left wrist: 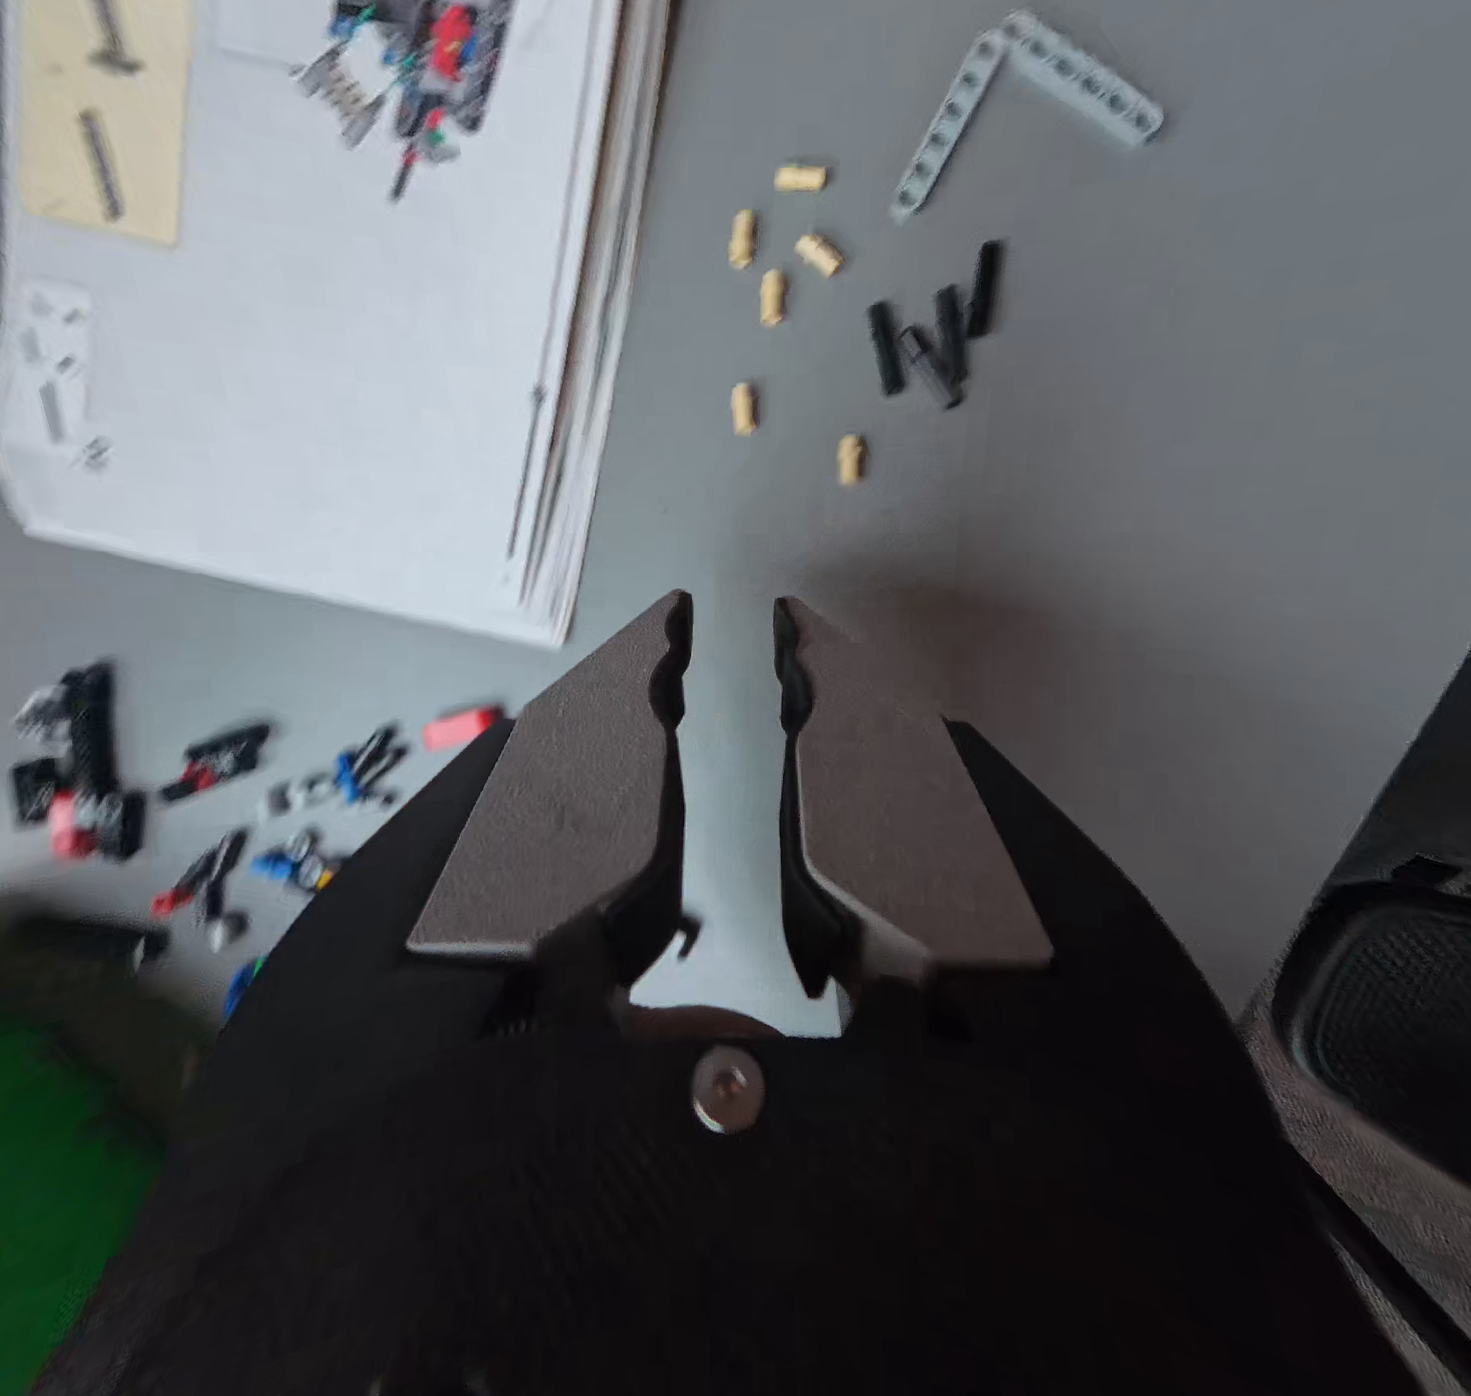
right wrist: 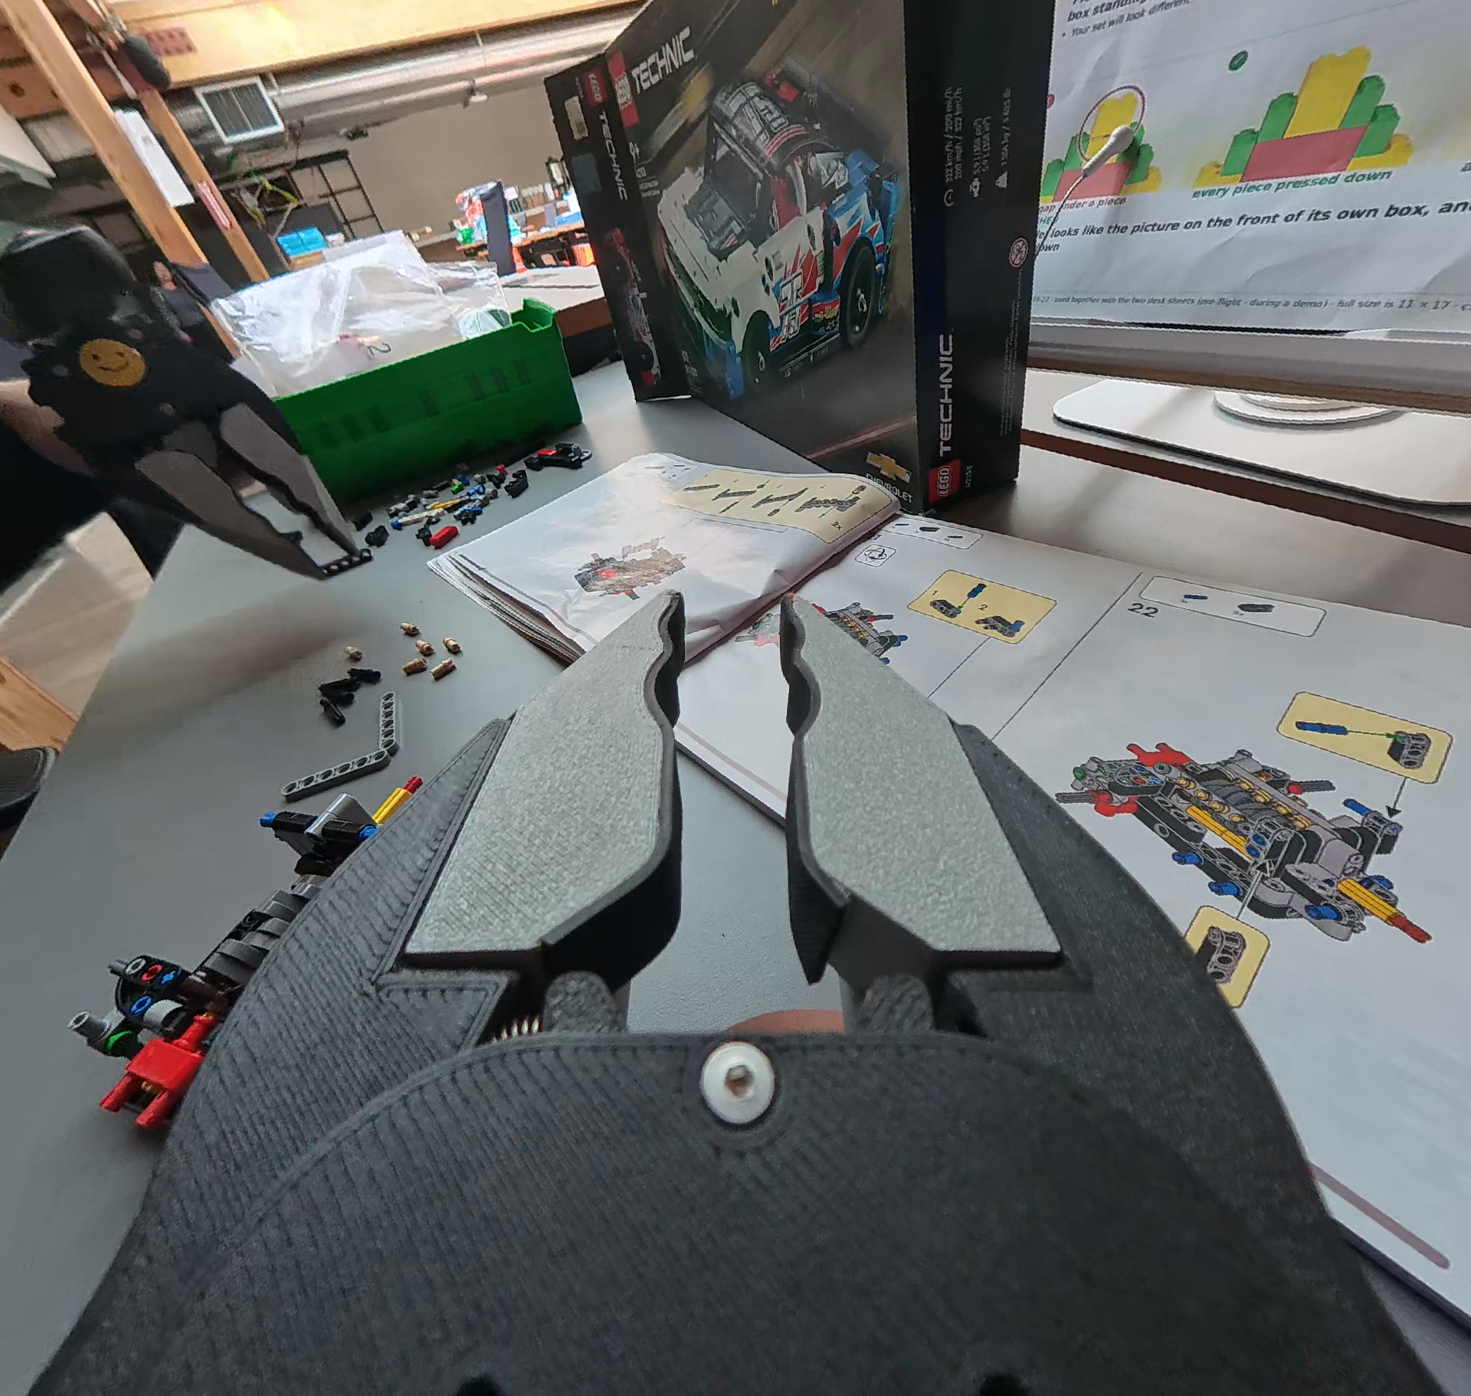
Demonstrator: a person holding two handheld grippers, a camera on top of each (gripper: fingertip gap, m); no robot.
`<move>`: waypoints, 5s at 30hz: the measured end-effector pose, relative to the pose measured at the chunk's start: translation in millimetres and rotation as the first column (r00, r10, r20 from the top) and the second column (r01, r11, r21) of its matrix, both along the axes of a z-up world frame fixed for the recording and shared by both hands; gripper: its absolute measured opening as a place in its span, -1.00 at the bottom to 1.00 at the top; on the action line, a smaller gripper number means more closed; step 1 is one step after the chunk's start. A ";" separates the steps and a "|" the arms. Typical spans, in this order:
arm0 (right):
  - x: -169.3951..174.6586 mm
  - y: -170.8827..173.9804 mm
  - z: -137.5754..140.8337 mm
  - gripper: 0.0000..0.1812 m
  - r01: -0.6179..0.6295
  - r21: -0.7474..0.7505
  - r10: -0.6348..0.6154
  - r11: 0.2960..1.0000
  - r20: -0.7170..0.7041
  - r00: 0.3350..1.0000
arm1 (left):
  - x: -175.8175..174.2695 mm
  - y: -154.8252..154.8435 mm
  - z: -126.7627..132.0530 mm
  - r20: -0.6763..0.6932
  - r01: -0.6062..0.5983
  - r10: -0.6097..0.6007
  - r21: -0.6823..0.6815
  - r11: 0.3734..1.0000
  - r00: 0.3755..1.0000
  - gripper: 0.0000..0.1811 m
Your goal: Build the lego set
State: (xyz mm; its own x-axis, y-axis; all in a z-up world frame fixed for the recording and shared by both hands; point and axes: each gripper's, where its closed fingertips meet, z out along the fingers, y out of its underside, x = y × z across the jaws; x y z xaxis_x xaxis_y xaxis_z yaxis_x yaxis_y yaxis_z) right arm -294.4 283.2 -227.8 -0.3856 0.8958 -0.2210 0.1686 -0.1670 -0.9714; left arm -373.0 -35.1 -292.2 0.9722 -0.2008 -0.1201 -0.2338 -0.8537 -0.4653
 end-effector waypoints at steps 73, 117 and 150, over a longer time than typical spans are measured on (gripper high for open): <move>-1.4 -1.3 0.1 -0.76 -0.015 -0.033 0.015 0.999 0.009 1.000 | -37.4 -48.5 20.3 -0.160 -0.200 0.189 -0.052 0.978 0.969 -0.96; -0.8 -5.9 -1.5 -0.76 -0.031 -0.022 0.031 0.999 0.018 0.999 | 20.1 48.8 10.0 0.113 -0.043 0.038 0.046 0.998 0.993 -0.82; -1.3 -5.5 -1.7 -0.76 -0.035 -0.037 0.036 0.999 0.024 0.999 | -156.1 -85.2 -25.4 -0.072 -0.606 0.611 -0.256 0.753 0.789 -0.92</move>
State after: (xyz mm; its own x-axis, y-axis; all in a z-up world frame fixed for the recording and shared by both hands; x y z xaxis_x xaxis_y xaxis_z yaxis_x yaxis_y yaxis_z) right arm -295.7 277.7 -229.5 -0.4112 0.8727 -0.2631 0.1989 -0.1958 -0.9603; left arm -529.1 -120.3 -317.6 0.9007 0.4131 -0.1345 0.3809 -0.8998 -0.2129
